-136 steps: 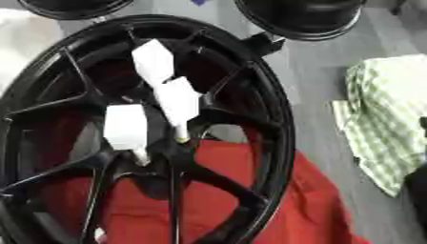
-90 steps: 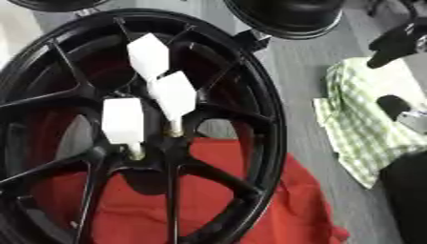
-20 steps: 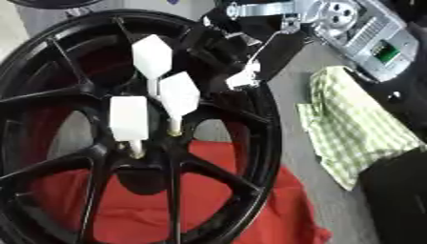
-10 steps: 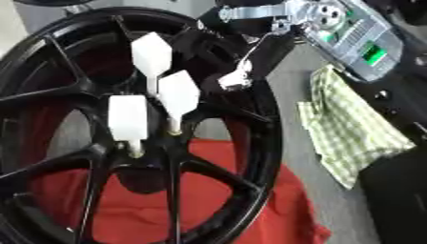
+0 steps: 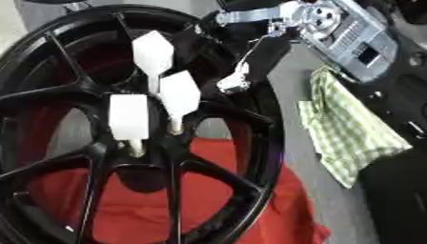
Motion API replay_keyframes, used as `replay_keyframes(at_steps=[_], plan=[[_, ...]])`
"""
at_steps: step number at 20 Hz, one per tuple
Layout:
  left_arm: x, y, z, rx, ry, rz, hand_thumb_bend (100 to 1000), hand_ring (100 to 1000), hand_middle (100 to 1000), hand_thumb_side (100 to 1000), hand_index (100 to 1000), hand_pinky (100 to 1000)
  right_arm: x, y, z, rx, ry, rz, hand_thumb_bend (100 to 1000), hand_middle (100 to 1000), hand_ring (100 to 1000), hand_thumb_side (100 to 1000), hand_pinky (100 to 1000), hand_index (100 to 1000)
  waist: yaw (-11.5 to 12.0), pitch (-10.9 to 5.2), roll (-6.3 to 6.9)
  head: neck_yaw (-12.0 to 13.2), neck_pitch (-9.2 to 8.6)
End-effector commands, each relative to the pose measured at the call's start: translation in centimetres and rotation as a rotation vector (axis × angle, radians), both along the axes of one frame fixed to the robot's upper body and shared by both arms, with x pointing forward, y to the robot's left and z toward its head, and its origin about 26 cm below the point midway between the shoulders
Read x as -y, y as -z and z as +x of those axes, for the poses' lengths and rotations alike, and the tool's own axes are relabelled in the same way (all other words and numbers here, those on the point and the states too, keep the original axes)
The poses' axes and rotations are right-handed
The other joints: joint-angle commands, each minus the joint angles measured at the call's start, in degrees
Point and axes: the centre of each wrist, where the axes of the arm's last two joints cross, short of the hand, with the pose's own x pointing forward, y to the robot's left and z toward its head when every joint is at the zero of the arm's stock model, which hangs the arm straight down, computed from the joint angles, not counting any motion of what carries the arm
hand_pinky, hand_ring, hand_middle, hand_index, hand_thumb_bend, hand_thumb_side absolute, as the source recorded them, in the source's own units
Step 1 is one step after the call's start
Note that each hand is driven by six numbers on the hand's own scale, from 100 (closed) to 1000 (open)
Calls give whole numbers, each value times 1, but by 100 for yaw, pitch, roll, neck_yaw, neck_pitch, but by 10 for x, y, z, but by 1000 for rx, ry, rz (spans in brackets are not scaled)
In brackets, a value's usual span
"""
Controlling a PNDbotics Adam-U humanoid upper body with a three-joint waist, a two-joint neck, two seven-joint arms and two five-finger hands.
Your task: Pull the pin out of the wheel hub.
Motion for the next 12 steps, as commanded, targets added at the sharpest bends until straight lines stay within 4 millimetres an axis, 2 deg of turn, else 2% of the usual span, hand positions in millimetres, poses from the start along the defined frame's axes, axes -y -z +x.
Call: replay_keyframes(at_steps=[1, 5, 12], plan=[[-2, -9, -3, 24, 0, 26, 100, 570, 641, 787, 665, 780, 6, -15, -8, 29, -2, -4, 433, 760, 874, 296, 873, 849, -19, -143, 41, -6, -3], [-3, -9, -3, 21, 0, 26, 100, 569, 640, 786, 665, 780, 4, -20, -14, 20, -33, -6, 443, 769, 880, 330, 873, 858, -21, -180, 45, -11, 22], [-3, -8, -3, 18, 1, 25, 100, 569, 639, 786, 666, 780, 0, -24, -19, 7, -60, -11, 451, 771, 880, 332, 868, 861, -22, -237, 45, -105, 99]])
